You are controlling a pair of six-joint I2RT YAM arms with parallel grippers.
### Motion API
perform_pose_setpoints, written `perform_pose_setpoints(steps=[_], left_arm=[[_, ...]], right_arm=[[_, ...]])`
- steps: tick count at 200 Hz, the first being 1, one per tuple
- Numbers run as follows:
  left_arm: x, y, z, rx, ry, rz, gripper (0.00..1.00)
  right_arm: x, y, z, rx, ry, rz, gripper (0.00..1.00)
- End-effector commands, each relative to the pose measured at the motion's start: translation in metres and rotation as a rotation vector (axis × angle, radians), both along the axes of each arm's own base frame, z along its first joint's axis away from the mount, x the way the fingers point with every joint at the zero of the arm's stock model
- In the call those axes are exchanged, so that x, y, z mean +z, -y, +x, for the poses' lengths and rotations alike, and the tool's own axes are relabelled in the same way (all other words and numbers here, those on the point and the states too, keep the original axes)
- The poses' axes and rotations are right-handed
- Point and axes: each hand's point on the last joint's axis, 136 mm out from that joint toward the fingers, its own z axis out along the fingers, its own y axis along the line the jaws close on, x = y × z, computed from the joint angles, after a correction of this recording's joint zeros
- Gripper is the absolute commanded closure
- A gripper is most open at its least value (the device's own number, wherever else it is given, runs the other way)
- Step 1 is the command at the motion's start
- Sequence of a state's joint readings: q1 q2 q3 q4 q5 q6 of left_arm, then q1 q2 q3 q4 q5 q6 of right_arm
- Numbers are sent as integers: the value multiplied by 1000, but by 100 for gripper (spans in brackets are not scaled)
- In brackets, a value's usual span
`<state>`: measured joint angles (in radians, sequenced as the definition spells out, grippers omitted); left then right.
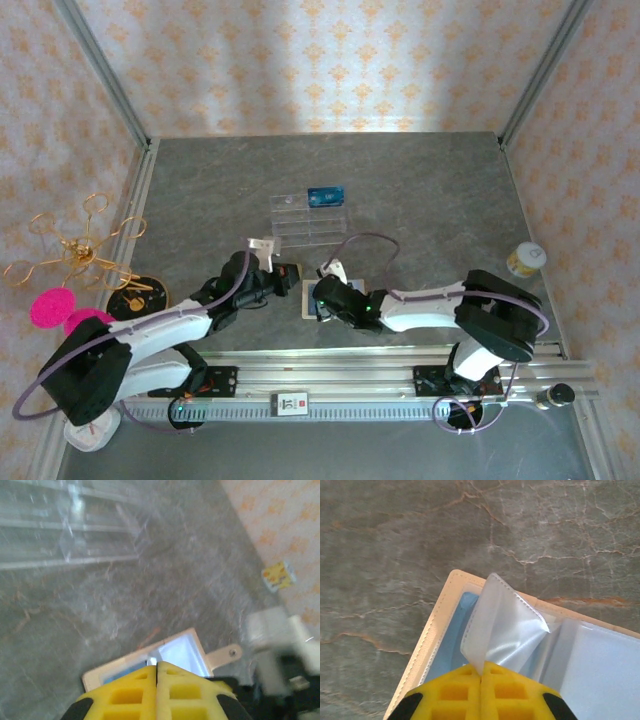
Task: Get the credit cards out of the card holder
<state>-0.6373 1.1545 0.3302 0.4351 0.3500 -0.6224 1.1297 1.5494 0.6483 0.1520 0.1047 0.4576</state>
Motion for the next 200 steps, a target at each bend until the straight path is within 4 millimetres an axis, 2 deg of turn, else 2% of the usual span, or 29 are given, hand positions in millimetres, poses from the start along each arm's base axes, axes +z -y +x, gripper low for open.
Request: perform_pose_setpoints(steps=[1, 53, 77, 87, 114, 121, 125, 146, 158, 171, 187, 200], left_arm=[[-18, 4, -6, 3, -41, 5, 100], [-52, 31, -20, -86, -127, 83, 100], [-56, 52, -25, -148, -146, 97, 100], [-57, 58, -27, -167, -152, 110, 100], [-57, 75, -30, -213, -152, 137, 100], [-60, 80, -31, -229, -157, 152, 100], [-60, 84, -32, -242, -159, 156, 100], [-81, 101, -39, -302, -210, 208, 100], [-92, 104, -40, -312, -241, 228, 100], [-85, 106, -38, -309, -223, 215, 100], [-61, 103, -33, -279, -160, 173, 100], [-40, 96, -27, -235, -117, 151, 96]], right_arm=[[25, -14, 2, -9, 37, 148, 100], [27, -9, 0, -24, 35, 188, 100], [38, 6, 3, -81, 66, 212, 70], [46, 17, 4, -115, 89, 225, 63], [58, 48, 3, -201, 121, 257, 62], [53, 55, 2, -219, 117, 240, 62], [60, 58, 2, -228, 124, 264, 63], [59, 72, -2, -257, 121, 280, 63], [60, 76, -4, -265, 116, 298, 63], [62, 79, -5, -270, 117, 309, 63], [65, 80, -5, -263, 117, 324, 63], [67, 79, -5, -256, 114, 332, 64]])
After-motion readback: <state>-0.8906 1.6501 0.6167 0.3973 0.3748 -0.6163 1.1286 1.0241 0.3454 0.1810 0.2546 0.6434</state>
